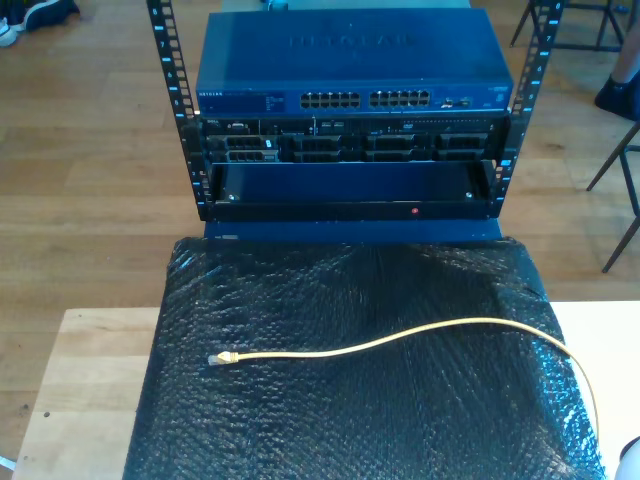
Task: Grab the cable and plug it in
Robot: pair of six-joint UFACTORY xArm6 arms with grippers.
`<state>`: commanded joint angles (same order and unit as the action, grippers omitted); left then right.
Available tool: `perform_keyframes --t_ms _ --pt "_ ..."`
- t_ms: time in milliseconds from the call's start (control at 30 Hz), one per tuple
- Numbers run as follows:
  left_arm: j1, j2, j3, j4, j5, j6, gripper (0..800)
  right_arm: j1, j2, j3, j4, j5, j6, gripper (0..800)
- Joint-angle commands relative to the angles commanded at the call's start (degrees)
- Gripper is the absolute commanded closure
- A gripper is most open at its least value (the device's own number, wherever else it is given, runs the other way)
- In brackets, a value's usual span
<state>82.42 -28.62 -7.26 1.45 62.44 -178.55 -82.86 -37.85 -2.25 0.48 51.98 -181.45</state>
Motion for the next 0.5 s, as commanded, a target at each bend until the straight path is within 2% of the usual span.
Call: perform_keyframes --t_ms 233,500 --pt "0.0 -0.6 -2.0 0.2 3.2 -1.8 0 0.1 0.0 -3.6 0.0 6.4 1.8 0" --pt "-0.2 -1.8 -7.4 0.2 11.4 -2.5 0 0.1 0.0 -11.6 0.3 18.3 5.7 0"
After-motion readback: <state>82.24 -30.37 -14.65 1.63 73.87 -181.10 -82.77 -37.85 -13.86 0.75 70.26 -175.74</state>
